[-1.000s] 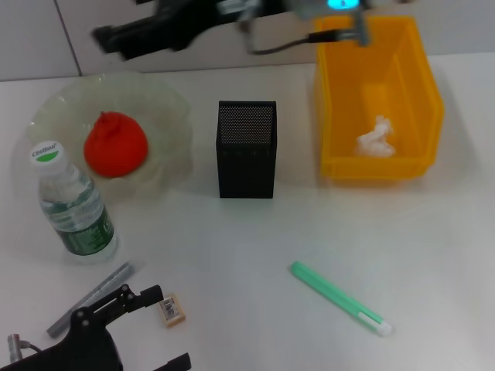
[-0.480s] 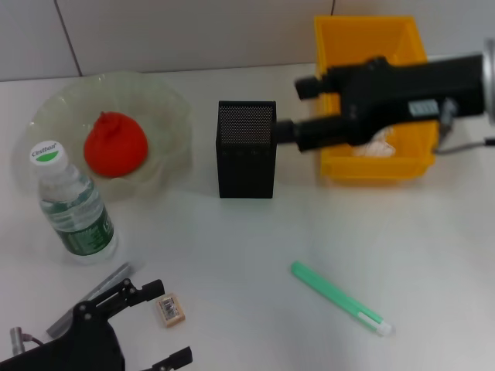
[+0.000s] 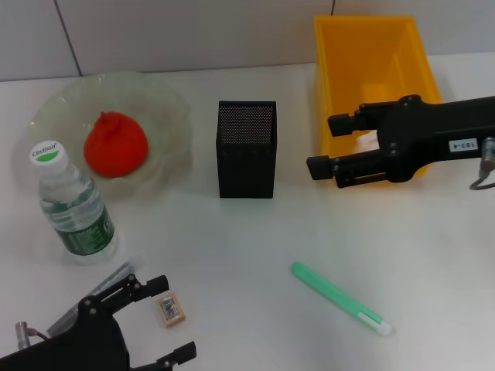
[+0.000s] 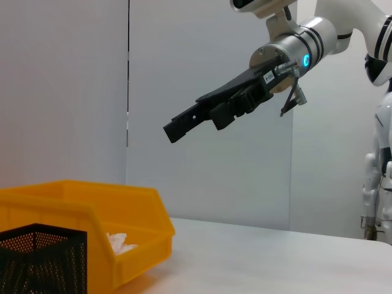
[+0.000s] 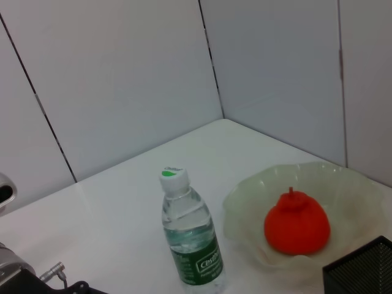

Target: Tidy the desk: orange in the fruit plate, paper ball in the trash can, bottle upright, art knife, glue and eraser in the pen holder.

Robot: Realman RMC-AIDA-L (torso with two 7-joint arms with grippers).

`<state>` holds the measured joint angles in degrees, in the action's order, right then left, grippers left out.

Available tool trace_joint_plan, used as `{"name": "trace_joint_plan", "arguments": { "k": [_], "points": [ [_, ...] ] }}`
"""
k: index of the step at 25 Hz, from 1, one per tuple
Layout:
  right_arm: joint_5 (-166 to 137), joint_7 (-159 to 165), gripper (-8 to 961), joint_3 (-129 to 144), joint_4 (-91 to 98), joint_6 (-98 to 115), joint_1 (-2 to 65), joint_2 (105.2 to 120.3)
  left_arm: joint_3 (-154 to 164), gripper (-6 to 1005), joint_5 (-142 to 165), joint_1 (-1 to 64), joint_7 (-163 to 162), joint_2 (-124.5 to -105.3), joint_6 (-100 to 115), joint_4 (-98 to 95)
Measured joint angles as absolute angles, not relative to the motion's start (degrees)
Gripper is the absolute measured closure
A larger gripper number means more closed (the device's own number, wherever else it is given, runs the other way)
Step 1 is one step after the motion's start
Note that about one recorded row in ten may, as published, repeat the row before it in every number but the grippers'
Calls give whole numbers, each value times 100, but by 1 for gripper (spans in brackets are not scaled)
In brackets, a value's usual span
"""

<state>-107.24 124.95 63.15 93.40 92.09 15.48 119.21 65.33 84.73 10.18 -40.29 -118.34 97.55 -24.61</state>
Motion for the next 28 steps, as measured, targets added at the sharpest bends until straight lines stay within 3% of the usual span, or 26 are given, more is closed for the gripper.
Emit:
{"name": "trace_joint_plan", "arguments": {
  "k": [17,21,23,28],
  "points": [
    [-11964,12531,130,6180,9206,10039,2424,11861,6486,176,8432,1044,-4066,-11839,9710,-2452],
    [-12569,12473,131,6190,9075,10794,2978,11722,6446,176,8425,1043,-4067,-11837,9705,-2366],
    [-12958,12299,131,6193,8830,11363,3541,11554,6416,176,8421,1075,-4068,-11833,9697,-2258],
    [-13599,11666,132,6306,8697,11767,4127,11459,6415,176,8420,1088,-4070,-11845,9673,-2228]
  ]
}}
